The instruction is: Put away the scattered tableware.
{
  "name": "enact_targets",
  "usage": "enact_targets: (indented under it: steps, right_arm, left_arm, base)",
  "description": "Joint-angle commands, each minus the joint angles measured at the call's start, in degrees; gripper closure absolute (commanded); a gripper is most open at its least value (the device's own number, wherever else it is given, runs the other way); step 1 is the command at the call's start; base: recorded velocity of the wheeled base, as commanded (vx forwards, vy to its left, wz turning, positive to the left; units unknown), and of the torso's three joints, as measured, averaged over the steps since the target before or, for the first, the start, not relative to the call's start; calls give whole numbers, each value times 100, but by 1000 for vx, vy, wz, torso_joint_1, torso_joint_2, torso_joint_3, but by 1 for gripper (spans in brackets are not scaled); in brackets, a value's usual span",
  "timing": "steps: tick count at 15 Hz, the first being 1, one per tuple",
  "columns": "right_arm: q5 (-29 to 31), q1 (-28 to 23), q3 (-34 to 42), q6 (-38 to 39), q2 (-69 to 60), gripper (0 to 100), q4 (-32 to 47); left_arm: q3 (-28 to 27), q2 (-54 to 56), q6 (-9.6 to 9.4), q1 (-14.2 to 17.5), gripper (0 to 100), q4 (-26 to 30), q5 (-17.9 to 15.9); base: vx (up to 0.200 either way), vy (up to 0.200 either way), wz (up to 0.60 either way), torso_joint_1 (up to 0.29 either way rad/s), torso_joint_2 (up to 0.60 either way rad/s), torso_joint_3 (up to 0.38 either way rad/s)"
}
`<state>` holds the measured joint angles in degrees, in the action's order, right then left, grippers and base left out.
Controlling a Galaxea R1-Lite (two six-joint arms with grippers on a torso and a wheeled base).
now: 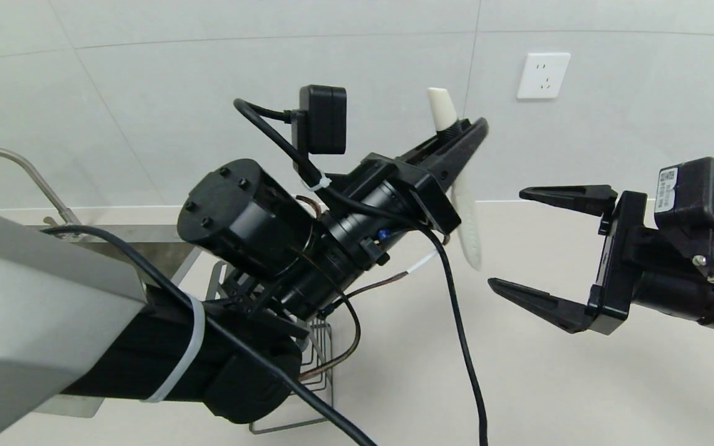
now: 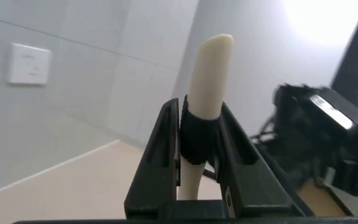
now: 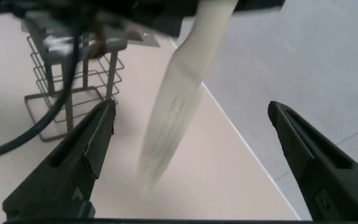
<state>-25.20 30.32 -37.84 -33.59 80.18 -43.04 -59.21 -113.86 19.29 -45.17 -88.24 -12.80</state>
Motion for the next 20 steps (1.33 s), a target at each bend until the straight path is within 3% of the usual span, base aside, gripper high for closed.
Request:
enact_targets:
  steps: [1, 3, 7, 8, 11, 15, 20]
  right_arm:
    - [6, -105, 93, 10, -37, 100, -11]
    - [164, -316, 136, 124, -222, 100, -2]
    - [156, -1485, 1095, 291, -1092, 100, -11]
    - [164, -1854, 1771, 291, -1584, 100, -231]
    - [182, -2707, 2510, 274, -2955, 100, -310]
    - [199, -3269, 3204, 282, -4968, 100, 262]
    - [279, -3506, 3661, 291, -6664, 100, 1404]
  left_arm:
    - [32, 268, -276, 359, 100, 237, 199]
    - [50, 312, -698, 632, 100, 333, 278]
    - [797, 778, -751, 685, 100, 386, 463]
    - [990, 1015, -839, 685, 100, 395, 471]
    - [1122, 1358, -1278, 764, 100, 544, 761]
    - [1219, 1657, -1428, 764, 100, 571, 902]
    - [1430, 1964, -1410, 764, 100, 579, 858]
  base:
    - [0, 0, 0, 0, 0, 0]
    - [0, 0, 0, 0, 0, 0]
    - [0, 0, 0, 0, 0, 0]
    - [0, 0, 0, 0, 0, 0]
    - [0, 0, 0, 0, 0, 0]
    - [0, 0, 0, 0, 0, 0]
    - [0, 0, 0, 0, 0, 0]
